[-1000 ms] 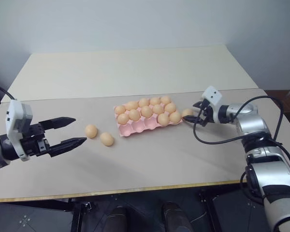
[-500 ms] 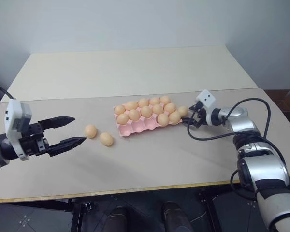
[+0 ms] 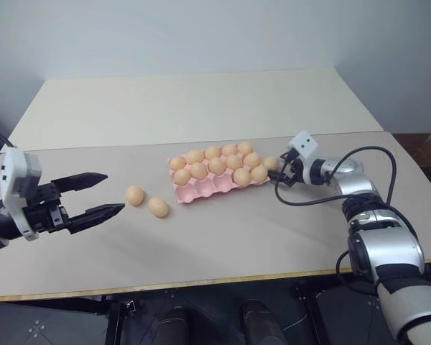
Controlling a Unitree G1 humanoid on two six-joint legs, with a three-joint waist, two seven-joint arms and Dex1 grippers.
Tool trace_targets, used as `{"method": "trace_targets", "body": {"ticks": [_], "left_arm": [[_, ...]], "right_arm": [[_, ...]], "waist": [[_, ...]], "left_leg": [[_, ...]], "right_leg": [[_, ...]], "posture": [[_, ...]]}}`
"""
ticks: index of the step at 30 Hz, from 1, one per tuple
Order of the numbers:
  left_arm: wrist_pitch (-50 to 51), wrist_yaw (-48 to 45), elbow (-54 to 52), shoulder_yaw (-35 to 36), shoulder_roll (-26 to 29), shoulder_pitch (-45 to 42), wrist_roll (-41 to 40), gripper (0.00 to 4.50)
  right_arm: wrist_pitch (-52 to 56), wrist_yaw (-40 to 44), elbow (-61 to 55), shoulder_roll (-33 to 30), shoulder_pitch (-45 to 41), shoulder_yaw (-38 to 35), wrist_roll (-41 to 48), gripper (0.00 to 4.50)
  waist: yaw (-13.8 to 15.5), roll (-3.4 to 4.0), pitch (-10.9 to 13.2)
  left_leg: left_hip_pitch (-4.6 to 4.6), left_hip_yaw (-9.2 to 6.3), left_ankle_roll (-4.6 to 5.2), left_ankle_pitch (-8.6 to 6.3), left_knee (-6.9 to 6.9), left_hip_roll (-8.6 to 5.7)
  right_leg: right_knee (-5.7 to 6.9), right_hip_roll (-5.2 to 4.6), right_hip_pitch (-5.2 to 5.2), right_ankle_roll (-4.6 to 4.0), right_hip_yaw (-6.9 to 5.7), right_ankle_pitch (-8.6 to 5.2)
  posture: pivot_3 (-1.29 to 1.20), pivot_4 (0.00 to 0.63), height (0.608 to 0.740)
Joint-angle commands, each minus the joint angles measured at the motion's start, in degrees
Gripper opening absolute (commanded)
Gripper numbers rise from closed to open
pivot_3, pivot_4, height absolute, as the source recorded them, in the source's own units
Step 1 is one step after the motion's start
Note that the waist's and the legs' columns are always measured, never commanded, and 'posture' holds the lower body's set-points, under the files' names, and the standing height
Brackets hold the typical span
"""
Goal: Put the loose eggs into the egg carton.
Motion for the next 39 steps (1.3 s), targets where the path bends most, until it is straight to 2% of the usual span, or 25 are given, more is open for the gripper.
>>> {"method": "trace_targets", "body": {"ticks": [1, 6, 12, 15, 19, 22, 25, 29, 34, 39], "left_arm": [[-0.33, -0.21, -1.16, 2.56, 0.88, 0.14, -0.46, 4.50], [-0.20, -0.31, -1.15, 3.20, 1.09, 0.47, -0.55, 4.50], [-0.21, -0.28, -1.00, 2.75, 1.11, 0.27, -0.50, 4.50], [-0.32, -0.34, -0.44, 1.81, 1.21, -0.51, -0.45, 4.50], [-0.39, -0.68, 0.49, -0.30, 1.27, -2.32, -0.45, 4.50], [-0.34, -0.42, 0.99, -2.01, 1.14, -3.97, -0.31, 4.50], [-0.27, -0.40, 1.38, -3.24, 1.04, -5.22, -0.28, 4.50], [0.11, -0.05, 0.82, -3.67, 0.79, -5.53, -0.51, 4.50], [0.41, 0.22, -0.32, -3.18, 0.46, -4.56, -0.91, 4.50], [0.54, 0.21, -0.59, -2.55, 0.49, -3.83, -1.14, 4.50]], "right_arm": [[-2.57, -1.61, -0.08, 0.32, -1.59, -1.72, 0.33, 4.10], [-2.36, -1.56, -0.36, 0.18, -1.37, -2.59, 0.82, 2.68], [-2.34, -1.83, -3.78, -1.21, -0.42, -3.97, 1.04, 2.68], [0.85, -2.06, -12.07, -3.06, 0.67, -5.25, 2.35, 2.68], [11.31, -0.04, -34.46, -2.46, 7.13, -4.83, 5.85, 2.68], [20.77, -1.35, -51.15, 0.99, 12.17, -1.76, 7.48, 2.68], [27.67, -3.44, -61.66, 5.27, 15.53, 2.38, 7.26, 2.68], [31.30, -6.54, -65.72, 9.07, 17.66, 6.21, 5.66, 2.68], [32.31, -8.39, -65.49, 10.08, 19.20, 10.69, 2.73, 2.68], [33.73, -8.47, -66.97, 8.67, 19.51, 10.81, 2.03, 4.23]], "waist": [[0.00, 0.00, 0.00], [0.03, 0.00, 0.00], [0.04, 0.01, 0.00], [0.10, 0.04, 0.03], [0.10, 0.04, 0.02], [-0.07, 0.04, 0.02], [-0.07, 0.04, 0.02], [0.37, 0.04, 0.02], [0.70, 0.03, 0.02], [0.42, 0.03, 0.02]], "left_leg": [[0.00, 0.00, 0.00, 0.00, 0.00, 0.00], [-0.01, 0.00, 0.00, 0.00, 0.00, 0.00], [0.00, 0.00, 0.00, 0.00, 0.00, 0.00], [-0.01, 0.00, 0.00, 0.00, 0.00, 0.00], [-0.04, -0.05, 0.00, 0.00, -0.01, 0.00], [0.00, -0.07, 0.00, 0.00, -0.01, 0.02], [0.00, -0.09, 0.00, 0.00, -0.01, 0.03], [-0.09, -0.14, -0.01, 0.01, -0.01, -0.01], [-0.10, -0.15, -0.02, 0.01, -0.01, -0.06], [-0.09, -0.13, -0.04, 0.02, -0.01, -0.06]], "right_leg": [[0.00, 0.00, 0.00, 0.00, 0.00, 0.00], [0.00, 0.00, 0.00, 0.00, 0.00, 0.00], [0.00, 0.00, 0.00, 0.00, 0.00, 0.00], [0.00, 0.00, 0.00, 0.00, 0.00, 0.00], [0.03, 0.00, -0.02, 0.00, -0.01, 0.00], [0.25, 0.02, -0.02, 0.00, 0.00, 0.00], [0.26, 0.04, -0.07, 0.00, 0.02, 0.00], [0.30, 0.02, -0.13, 0.00, 0.00, 0.00], [0.25, -0.04, -0.14, 0.00, -0.05, 0.00], [0.24, -0.03, -0.18, 0.00, -0.04, 0.00]], "posture": [[0.00, 0.150, 0.740], [0.00, 0.150, 0.740], [0.00, 0.150, 0.740], [0.00, 0.150, 0.740], [0.00, 0.150, 0.740], [0.00, 0.150, 0.740], [0.00, 0.150, 0.740], [0.00, 0.150, 0.740], [0.00, 0.150, 0.740], [0.00, 0.150, 0.740]]}}
